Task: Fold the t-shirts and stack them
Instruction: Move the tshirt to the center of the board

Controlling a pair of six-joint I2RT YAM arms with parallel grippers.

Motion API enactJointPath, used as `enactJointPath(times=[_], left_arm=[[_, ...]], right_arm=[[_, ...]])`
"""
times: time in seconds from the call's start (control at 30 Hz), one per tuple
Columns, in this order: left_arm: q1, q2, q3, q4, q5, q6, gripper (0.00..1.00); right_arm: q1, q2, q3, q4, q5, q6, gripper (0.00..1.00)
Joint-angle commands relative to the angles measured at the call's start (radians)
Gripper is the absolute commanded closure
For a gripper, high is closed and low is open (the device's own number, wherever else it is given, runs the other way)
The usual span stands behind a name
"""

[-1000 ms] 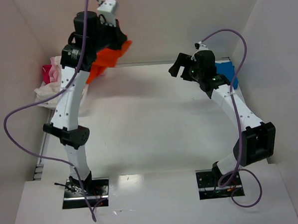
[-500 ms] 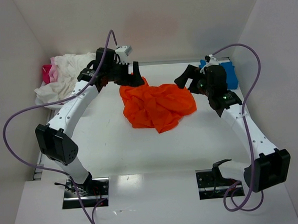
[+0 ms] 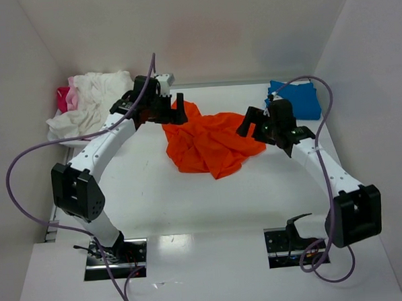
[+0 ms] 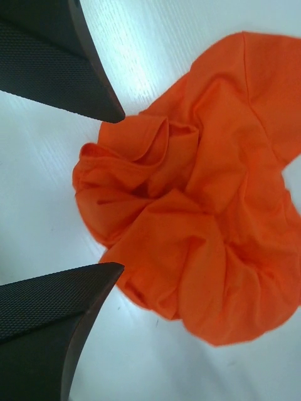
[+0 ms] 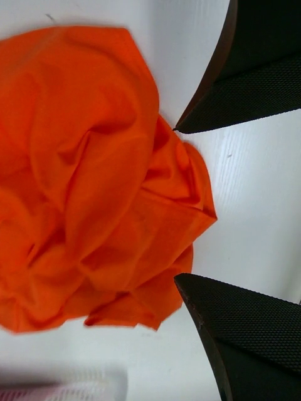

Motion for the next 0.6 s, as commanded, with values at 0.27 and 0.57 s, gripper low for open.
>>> enactJointPath(times=[0.27, 0.57], left_arm=[[0.037, 0.068, -0.159, 0.061, -0.111, -0.048, 0.00], [0.131, 0.072, -0.236, 0.108, -0.018, -0.048, 0.00]], right_arm=[[0.199, 0.301, 0.031, 0.052, -0.047, 0.046, 0.07], [0.231, 0.395, -0.004, 0.140, -0.015, 0.103, 0.12]])
